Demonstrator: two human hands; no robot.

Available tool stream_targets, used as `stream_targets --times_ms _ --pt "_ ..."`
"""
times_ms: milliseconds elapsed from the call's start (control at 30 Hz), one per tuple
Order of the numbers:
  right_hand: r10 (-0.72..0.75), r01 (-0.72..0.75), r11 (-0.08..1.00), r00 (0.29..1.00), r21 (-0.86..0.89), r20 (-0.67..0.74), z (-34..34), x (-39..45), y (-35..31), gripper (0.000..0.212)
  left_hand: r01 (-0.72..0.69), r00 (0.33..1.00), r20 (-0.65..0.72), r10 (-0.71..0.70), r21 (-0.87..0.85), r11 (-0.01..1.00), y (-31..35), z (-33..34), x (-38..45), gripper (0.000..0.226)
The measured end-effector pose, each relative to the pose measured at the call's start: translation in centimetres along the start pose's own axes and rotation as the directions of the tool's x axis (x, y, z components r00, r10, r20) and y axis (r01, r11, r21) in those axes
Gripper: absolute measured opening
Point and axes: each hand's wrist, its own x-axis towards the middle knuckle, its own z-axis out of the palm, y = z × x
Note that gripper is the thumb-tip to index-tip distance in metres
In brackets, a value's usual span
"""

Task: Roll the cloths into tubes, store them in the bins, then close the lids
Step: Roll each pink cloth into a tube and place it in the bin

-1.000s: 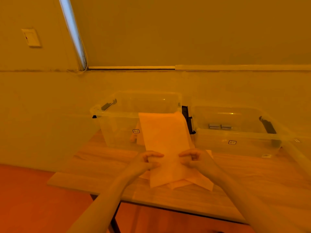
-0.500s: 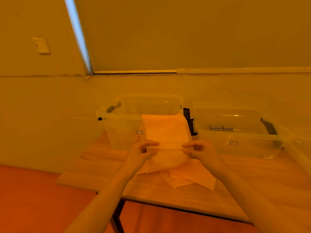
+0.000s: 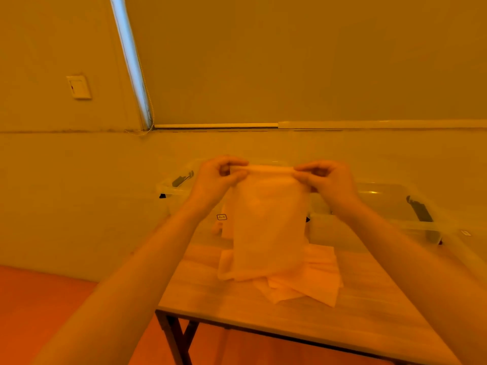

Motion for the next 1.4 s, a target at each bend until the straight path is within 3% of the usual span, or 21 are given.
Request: stream_targets --times_ms 233,467,733,1000,1167,1267,1400 --pt "-0.073 0.076 0.989 0.997 0.125 -0.026 0.1 3.3 -5.0 0.015 -0.027 0.998 -0.061 0.010 -0.289 0.957 3.7 -1.2 3.3 0.029" --pt "-0.085 0.084 0.970 0.996 0.230 -0.004 0.5 6.4 -6.8 0.025 -0.028 0.993 -0.116 -0.025 -0.436 0.900 4.8 -1.7 6.2 0.030" --pt "0.109 -0.097 0.992 0.981 -0.085 0.158 1.1 7.9 0.1 0.048 0.190 0.982 0.059 -0.182 -0.177 0.966 -1.6 -1.0 8.0 0.040" --pt "0.259 -0.219 0.952 0.949 -0.212 0.181 1.8 8.9 5.8 0.042 0.338 0.929 0.135 -0.344 0.067 0.939 -7.1 0.1 8.6 0.050" --pt "0.277 -0.249 0.954 0.945 -0.164 0.172 1.5 8.7 8.2 0.049 0.286 0.930 0.132 -0.343 0.325 0.901 -8.8 0.5 8.6 0.049" --pt "0.253 -0.220 0.949 0.959 -0.225 0.130 1.6 8.0 9.4 0.045 0.214 0.945 0.145 -0.293 0.403 0.890 -8.8 0.9 8.5 0.042" --pt "0.193 -0.195 0.945 0.981 -0.263 -0.034 1.3 6.3 10.3 0.033 0.117 0.991 0.024 -0.130 0.306 0.945 -8.6 1.1 6.7 0.032"
